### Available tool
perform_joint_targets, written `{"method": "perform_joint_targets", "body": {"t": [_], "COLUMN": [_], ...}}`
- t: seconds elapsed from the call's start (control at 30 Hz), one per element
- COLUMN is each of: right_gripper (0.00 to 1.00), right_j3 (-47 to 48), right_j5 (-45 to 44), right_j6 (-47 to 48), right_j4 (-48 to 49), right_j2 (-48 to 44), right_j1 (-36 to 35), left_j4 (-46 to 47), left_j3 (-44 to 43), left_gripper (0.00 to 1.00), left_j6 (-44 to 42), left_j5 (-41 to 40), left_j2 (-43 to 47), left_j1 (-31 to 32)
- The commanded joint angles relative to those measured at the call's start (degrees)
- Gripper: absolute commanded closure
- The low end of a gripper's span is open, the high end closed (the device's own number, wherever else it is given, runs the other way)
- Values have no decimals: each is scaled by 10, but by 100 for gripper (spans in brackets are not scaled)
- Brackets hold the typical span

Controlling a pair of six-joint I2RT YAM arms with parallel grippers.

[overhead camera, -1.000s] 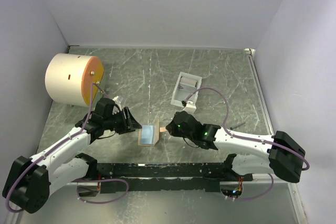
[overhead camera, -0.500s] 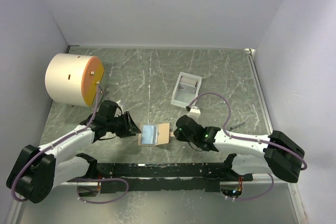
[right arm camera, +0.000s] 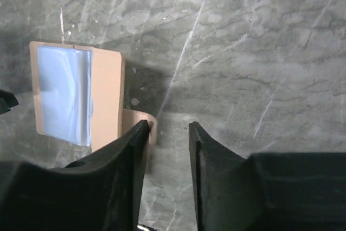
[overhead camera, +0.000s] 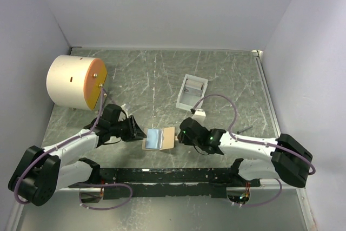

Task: Put the credit cards into the card holder
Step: Open the card holder at the center of the board.

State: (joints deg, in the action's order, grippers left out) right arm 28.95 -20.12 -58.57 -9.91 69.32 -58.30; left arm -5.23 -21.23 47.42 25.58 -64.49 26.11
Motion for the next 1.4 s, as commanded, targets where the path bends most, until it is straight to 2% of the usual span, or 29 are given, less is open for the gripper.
{"method": "perform_joint_targets", "body": {"t": [0.0, 0.2, 0.33, 0.43, 0.67, 1.07, 1.37], "right_gripper": [61, 60, 60, 62, 65, 68, 66], "right_j3": [57, 122, 133, 127, 128, 108, 96], "right_j5": [-17, 18, 97, 154, 193, 91, 56], "right_j6": [22, 61, 69, 54, 32, 53, 95], "right_j4": [-54, -69, 4, 76, 113, 29, 36], "right_j2": [-5, -30, -26, 1, 99, 136, 129], "right_j1": [3, 2, 0, -2, -3, -2, 1], "left_j4": [48, 92, 115, 124, 127, 113, 113], "left_j3": [-1, 4, -6, -11, 1, -15, -56], "left_gripper": [59, 61, 64, 64, 61, 62, 63], "left_j6": [2, 7, 9, 12, 16, -1, -10], "left_j5": [36, 63, 83, 90, 82, 74, 50], "left_j2": [7, -6, -18, -34, -37, -35, -65], "left_j1": [3, 3, 3, 3, 3, 13, 41]}}
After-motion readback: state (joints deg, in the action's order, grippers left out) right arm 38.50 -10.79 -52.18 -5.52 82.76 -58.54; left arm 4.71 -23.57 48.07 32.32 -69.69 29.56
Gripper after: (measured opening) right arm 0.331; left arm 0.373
